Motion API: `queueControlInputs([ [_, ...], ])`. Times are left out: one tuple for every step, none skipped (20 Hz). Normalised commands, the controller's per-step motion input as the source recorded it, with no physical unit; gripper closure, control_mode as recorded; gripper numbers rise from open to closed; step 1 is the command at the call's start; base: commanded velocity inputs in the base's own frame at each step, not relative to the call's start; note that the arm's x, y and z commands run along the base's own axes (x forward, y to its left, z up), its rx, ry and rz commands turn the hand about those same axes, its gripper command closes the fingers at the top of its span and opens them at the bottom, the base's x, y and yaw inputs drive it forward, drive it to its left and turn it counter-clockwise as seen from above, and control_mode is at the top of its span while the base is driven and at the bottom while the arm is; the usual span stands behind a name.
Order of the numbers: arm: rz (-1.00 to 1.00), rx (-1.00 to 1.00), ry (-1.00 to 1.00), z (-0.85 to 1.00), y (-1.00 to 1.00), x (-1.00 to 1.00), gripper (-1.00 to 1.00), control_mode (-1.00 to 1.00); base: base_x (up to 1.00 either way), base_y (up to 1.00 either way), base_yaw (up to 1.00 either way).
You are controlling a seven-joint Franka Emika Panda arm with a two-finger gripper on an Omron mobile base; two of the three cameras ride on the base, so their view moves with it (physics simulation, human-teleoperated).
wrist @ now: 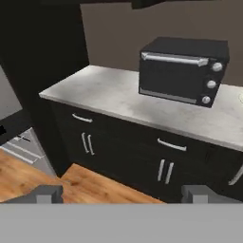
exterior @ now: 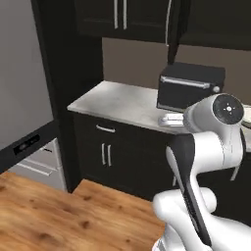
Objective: Retrieve the bottle and the shaker from the cabinet and place them next to the mixing bowl on the counter. Then add garlic from the fridge to the mixing bowl.
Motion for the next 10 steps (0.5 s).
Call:
queueControlInputs([
  [0.0, 0.0, 0.0, 0.0, 0.0, 0.0, -1.0, 1.0, 0.0, 0.18, 1.0],
  [0.0, 0.0, 0.0, 0.0, 0.0, 0.0, -1.0, 1.0, 0.0, 0.07, 0.97],
  [0.0, 0.0, 0.0, 0.0, 0.0, 0.0, -1.0, 1.0, -0.06, 0.01, 0.92],
  [0.0, 0.0, 0.0, 0.0, 0.0, 0.0, -1.0, 1.0, -0.19, 0.05, 0.91],
  [0.0, 0.0, 0.0, 0.0, 0.0, 0.0, -1.0, 1.0, -0.28, 0.04, 0.9],
  [0.0, 0.0, 0.0, 0.0, 0.0, 0.0, -1.0, 1.0, -0.29, 0.09, 0.9],
  [0.0, 0.0, 0.0, 0.0, 0.0, 0.0, -1.0, 1.0, -0.3, 0.11, 0.9],
  [0.0, 0.0, 0.0, 0.0, 0.0, 0.0, -1.0, 1.0, -0.27, 0.18, 0.91],
  [0.0, 0.0, 0.0, 0.0, 0.0, 0.0, -1.0, 1.0, -0.23, 0.24, 0.91],
  [0.0, 0.0, 0.0, 0.0, 0.0, 0.0, -1.0, 1.0, -0.11, 0.33, 0.86],
])
